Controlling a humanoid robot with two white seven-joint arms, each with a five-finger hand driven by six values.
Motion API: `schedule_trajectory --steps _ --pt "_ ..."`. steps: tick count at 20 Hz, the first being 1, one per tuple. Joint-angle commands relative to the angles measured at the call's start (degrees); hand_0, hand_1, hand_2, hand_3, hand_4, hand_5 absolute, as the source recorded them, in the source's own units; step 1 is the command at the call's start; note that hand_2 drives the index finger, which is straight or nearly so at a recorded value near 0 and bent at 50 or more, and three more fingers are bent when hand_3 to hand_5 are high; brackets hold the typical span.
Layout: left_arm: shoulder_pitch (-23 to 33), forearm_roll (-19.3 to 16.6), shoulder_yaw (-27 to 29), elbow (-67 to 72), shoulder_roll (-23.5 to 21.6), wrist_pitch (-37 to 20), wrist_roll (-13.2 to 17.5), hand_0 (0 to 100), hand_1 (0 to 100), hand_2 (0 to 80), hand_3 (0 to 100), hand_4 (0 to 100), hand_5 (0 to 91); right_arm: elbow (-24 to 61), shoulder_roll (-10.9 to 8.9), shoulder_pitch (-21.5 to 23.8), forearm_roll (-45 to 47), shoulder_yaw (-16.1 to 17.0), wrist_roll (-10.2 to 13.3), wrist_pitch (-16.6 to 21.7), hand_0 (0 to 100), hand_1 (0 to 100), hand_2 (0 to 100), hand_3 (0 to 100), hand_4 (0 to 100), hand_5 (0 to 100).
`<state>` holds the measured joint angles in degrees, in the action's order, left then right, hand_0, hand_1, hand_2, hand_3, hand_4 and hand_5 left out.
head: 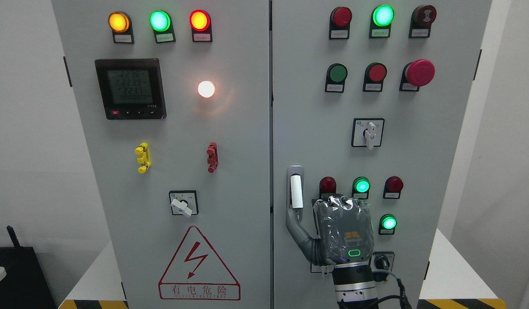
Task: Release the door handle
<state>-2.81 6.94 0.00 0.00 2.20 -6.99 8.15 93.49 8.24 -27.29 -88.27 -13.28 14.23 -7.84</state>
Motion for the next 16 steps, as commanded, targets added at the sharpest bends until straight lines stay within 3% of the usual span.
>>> schedule_trajectory --steps 1,16 --pt "0.0 0.0 0.6 1.0 0.0 0.0 0.0 12 39 0.0 0 0 0.0 -0.1 0.02 0.0 0.0 -0.4 -0.6 -0.1 40 4 100 100 100 98" --pt "0.0 0.0 0.6 1.0 0.0 0.0 0.0 12 39 0.0 0 0 0.0 -0.1 0.02 -0.5 0.1 -0.2 -0.6 -0.1 39 5 100 100 100 98"
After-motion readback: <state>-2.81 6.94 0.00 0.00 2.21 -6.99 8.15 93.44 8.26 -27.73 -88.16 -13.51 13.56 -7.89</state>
